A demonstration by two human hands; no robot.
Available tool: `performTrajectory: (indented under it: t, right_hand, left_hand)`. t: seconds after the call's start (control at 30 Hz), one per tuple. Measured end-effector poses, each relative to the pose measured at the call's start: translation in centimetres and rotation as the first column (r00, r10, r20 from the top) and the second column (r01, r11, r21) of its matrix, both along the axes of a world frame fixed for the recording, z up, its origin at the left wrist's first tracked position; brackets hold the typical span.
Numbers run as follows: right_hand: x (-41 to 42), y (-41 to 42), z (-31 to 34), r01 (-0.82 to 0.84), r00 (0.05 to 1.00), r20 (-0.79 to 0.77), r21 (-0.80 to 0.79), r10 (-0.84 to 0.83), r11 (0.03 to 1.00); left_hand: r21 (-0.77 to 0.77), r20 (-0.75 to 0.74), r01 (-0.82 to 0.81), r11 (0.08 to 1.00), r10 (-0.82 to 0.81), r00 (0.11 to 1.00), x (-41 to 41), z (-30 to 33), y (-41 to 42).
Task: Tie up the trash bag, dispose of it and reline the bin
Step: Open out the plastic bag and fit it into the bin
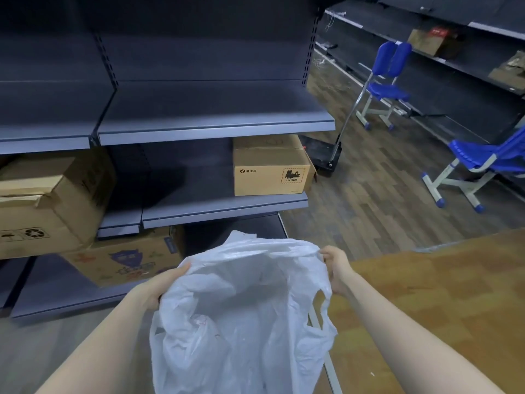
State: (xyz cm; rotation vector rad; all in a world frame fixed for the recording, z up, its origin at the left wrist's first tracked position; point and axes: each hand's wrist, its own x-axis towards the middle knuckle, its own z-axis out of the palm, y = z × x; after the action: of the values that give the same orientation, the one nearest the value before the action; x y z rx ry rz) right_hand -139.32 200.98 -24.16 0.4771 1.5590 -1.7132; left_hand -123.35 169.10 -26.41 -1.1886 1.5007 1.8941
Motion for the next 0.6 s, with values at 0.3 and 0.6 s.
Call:
performTrajectory:
  t: [0.3,0.6]
  right_hand:
    - [1.9,0.4,-3.0,-0.082,0.467,0.297,0.952,0.833,-0.293]
    - [0.4,2.5,-5.9,-0.333,0.844,-0.007,0.777,0.537,0.534]
  left_hand:
    - [0.019,-0.048,-0.053,0.998,0.054,0.997,-1.2,-1.6,0.4]
    - [-0.302,-0.013,0.014,0.953,-0.019,1.0,-0.9,-2.6,1.5]
